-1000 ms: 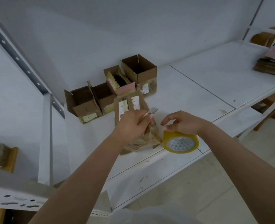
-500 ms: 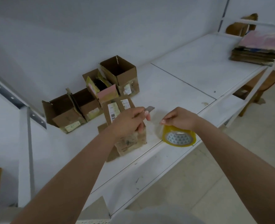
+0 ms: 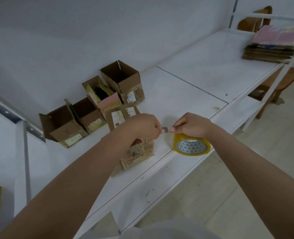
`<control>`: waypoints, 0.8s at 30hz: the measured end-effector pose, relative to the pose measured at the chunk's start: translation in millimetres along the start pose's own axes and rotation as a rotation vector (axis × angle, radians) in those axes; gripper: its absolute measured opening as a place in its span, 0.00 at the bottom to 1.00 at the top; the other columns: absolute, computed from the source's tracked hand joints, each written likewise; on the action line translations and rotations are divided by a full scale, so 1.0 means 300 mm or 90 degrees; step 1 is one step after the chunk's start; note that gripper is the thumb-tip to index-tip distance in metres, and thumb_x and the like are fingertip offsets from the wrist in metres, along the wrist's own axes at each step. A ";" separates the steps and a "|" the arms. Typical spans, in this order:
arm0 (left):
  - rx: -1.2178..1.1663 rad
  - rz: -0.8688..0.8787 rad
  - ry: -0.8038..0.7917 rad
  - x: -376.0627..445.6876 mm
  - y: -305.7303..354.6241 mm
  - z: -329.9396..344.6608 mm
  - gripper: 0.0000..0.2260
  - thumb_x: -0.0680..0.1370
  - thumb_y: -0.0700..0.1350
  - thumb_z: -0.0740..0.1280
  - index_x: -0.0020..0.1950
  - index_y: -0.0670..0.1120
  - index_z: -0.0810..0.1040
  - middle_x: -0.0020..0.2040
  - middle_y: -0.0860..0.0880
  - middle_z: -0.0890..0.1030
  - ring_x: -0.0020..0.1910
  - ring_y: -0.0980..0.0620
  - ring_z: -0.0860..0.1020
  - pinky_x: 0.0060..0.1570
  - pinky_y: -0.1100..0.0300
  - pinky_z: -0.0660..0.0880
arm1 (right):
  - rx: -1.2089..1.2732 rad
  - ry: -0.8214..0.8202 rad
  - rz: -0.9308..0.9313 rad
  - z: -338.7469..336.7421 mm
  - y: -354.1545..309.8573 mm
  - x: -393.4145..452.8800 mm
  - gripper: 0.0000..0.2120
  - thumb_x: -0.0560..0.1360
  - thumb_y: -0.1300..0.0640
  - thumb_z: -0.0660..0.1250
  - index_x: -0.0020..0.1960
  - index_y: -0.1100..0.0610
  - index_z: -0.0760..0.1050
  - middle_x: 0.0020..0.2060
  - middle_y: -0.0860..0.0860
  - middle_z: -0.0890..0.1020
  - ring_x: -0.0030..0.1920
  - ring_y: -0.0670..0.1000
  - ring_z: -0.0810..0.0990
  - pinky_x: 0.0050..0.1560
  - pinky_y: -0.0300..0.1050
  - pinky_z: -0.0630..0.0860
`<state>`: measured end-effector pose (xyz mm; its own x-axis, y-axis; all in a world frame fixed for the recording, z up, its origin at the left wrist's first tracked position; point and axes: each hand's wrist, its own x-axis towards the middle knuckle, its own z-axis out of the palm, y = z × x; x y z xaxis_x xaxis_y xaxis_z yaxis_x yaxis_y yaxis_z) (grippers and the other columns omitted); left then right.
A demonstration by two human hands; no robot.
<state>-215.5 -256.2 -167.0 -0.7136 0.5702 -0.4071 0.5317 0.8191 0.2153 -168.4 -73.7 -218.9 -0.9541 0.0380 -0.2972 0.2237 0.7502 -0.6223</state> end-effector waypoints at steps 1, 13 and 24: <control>0.024 -0.010 -0.007 0.005 0.011 -0.003 0.17 0.81 0.54 0.59 0.36 0.50 0.77 0.31 0.51 0.79 0.30 0.52 0.77 0.35 0.60 0.73 | -0.020 0.013 0.000 -0.003 -0.005 -0.005 0.05 0.74 0.42 0.68 0.42 0.38 0.82 0.35 0.35 0.80 0.45 0.43 0.77 0.47 0.44 0.69; -0.037 0.029 0.089 -0.002 -0.024 0.032 0.17 0.82 0.52 0.57 0.38 0.48 0.77 0.31 0.52 0.75 0.30 0.55 0.73 0.34 0.58 0.68 | 0.090 0.018 0.074 -0.004 0.006 -0.045 0.06 0.71 0.46 0.72 0.45 0.46 0.85 0.42 0.45 0.84 0.49 0.51 0.81 0.59 0.52 0.75; -0.250 0.026 0.136 -0.077 -0.113 0.085 0.20 0.82 0.55 0.58 0.34 0.48 0.73 0.25 0.54 0.74 0.24 0.59 0.72 0.36 0.59 0.71 | 0.140 -0.001 0.100 0.047 -0.037 -0.015 0.07 0.68 0.47 0.74 0.41 0.50 0.85 0.39 0.50 0.85 0.43 0.53 0.83 0.57 0.55 0.78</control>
<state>-205.5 -298.6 -187.5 -0.7951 0.5696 -0.2082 0.3779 0.7339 0.5644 -163.8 -91.4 -220.8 -0.9038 0.1420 -0.4036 0.4073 0.5742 -0.7102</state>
